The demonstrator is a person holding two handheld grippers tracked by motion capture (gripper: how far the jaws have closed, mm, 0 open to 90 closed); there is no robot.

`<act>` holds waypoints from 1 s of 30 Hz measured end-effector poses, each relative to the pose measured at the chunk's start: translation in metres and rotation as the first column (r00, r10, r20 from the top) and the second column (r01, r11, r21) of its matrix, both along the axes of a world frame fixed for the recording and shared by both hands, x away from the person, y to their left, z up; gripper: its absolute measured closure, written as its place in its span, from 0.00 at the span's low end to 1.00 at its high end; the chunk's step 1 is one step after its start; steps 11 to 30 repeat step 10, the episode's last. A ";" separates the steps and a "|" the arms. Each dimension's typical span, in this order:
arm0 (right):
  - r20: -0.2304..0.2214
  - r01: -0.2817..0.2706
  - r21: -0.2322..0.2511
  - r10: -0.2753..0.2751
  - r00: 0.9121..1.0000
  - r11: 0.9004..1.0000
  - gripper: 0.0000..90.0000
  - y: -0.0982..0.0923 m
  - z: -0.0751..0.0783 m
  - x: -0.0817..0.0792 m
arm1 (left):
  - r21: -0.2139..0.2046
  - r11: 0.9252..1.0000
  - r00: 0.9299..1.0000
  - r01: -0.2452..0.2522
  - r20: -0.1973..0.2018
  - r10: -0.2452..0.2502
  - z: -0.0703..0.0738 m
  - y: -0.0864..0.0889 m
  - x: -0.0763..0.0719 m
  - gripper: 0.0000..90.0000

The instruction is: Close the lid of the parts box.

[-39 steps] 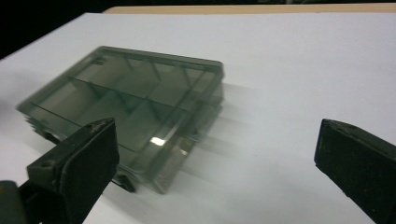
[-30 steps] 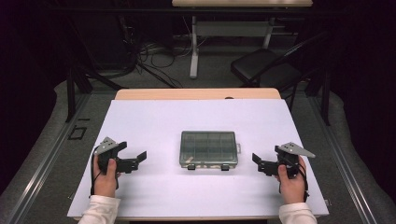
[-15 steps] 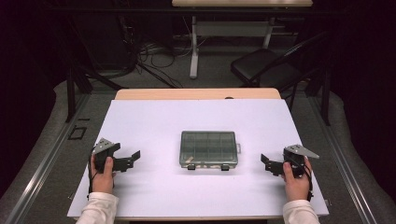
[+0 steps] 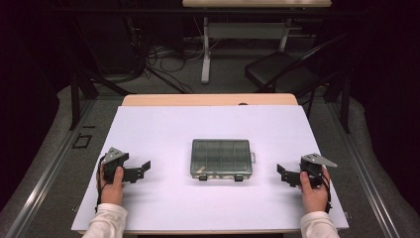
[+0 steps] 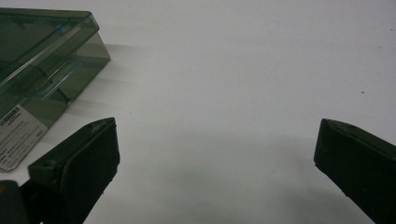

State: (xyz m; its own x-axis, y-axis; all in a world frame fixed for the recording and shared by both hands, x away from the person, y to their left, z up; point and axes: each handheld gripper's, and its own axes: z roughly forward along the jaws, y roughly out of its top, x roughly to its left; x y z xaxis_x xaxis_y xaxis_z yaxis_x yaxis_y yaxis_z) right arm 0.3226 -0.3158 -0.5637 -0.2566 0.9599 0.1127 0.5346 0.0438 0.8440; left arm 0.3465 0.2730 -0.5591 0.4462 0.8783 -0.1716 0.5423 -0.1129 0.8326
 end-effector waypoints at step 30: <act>-0.011 -0.026 -0.080 0.025 1.000 0.996 0.00 0.005 0.004 -0.002 | 0.017 1.000 1.000 0.016 -0.003 -0.016 0.000 -0.003 0.000 0.00</act>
